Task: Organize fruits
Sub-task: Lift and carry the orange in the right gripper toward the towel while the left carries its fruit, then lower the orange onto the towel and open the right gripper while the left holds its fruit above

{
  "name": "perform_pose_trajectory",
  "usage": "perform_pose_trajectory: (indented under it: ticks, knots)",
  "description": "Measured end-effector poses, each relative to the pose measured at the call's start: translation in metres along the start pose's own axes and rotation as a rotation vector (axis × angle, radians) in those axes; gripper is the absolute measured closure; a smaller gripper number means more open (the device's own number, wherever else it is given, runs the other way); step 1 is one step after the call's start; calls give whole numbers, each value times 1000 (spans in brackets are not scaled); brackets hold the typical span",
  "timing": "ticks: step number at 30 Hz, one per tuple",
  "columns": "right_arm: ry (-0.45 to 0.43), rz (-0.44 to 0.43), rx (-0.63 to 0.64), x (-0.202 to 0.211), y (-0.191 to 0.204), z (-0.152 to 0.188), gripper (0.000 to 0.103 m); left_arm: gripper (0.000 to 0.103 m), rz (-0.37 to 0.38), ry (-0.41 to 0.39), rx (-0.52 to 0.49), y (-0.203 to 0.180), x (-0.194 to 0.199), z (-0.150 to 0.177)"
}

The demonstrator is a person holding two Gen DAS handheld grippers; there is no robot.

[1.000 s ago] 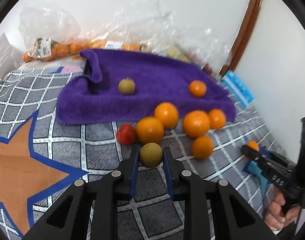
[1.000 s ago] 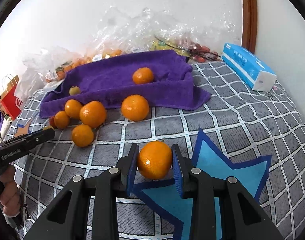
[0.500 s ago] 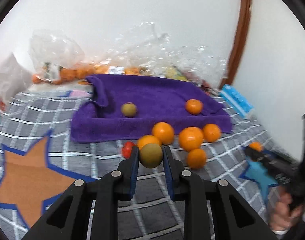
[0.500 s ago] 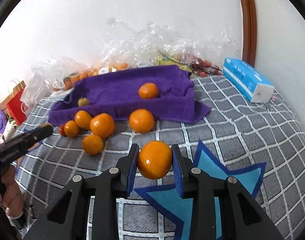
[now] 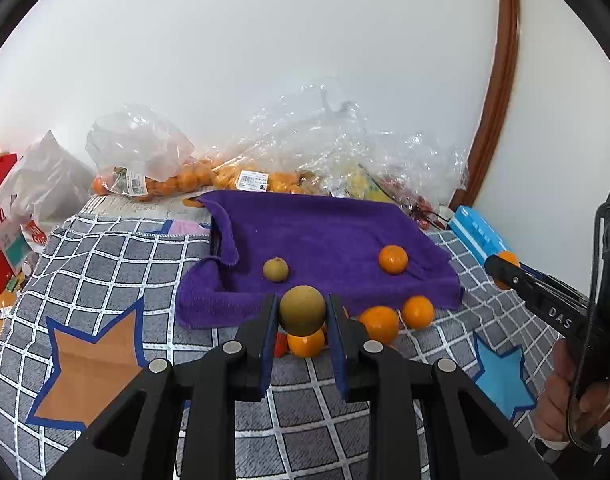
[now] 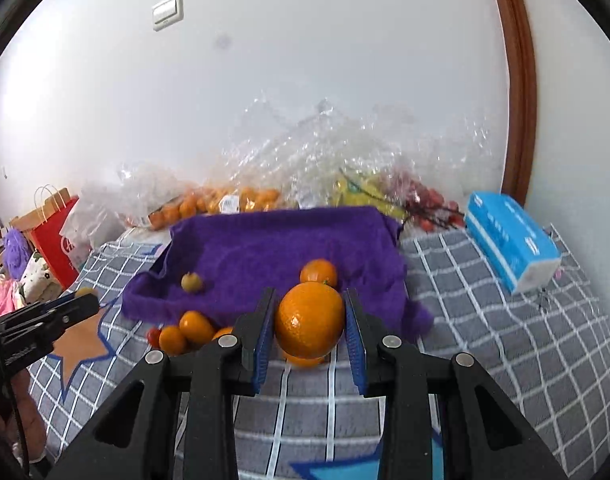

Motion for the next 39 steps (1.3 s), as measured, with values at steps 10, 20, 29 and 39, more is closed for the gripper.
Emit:
perform_pose_trajectory:
  ticks: [10, 20, 29, 39]
  knots:
    - [-39, 30, 35, -14, -3, -47, 70, 80, -51, -51, 23, 9, -13, -52]
    - [-43, 23, 13, -40, -12, -72, 70, 80, 4, -49, 109, 6, -62, -85]
    - [55, 37, -24, -89, -38, -48, 70, 80, 7, -9, 198, 39, -108, -67]
    - [34, 25, -18, -99, -45, -44, 70, 80, -20, -36, 211, 55, -113, -61]
Point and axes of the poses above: each gripper's, at about its wrist camera, not at the fingertips, and x roughly against the way its jaws point, y to its left, z to its underside, the point moved 5 cm from there along -x, roughly the way its jaws point, and after that the axes turned 9 degrees about y, right-handed, at the moved point
